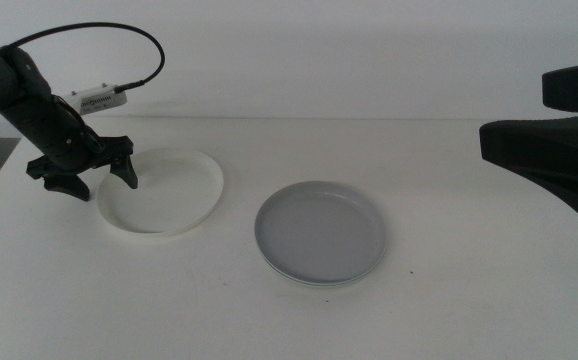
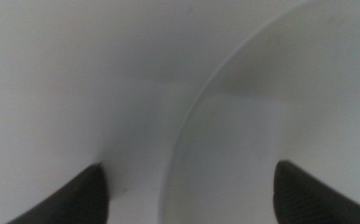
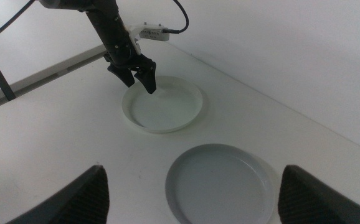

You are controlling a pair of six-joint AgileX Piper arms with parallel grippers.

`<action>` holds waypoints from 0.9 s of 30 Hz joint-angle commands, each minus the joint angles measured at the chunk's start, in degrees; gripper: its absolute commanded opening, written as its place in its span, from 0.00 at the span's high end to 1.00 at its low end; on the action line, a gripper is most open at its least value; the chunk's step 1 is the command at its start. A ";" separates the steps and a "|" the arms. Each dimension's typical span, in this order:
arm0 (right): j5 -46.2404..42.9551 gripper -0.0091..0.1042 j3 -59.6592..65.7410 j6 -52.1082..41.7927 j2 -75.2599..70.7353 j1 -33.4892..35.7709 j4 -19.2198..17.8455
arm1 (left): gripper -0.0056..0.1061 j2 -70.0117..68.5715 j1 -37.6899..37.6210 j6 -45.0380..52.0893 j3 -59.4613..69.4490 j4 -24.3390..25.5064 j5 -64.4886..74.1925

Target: Stack the three bowls on top of each other.

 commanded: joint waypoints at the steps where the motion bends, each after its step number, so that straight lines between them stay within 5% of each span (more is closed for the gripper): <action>1: -0.70 0.10 0.42 -0.70 -0.13 0.10 0.21 | 0.16 1.44 0.10 0.00 -0.14 -0.28 0.34; 6: -0.70 0.10 0.42 -0.70 -0.13 0.10 0.21 | 0.37 2.21 0.10 -0.12 -0.14 0.37 1.44; 14: -0.70 0.10 0.42 -0.70 -0.13 0.10 0.21 | 0.97 2.21 0.51 -0.64 -0.59 0.49 1.75; 27: -0.70 0.10 0.42 -0.70 -0.13 0.10 0.31 | 0.97 -10.75 -3.34 -2.85 -7.08 -0.04 12.32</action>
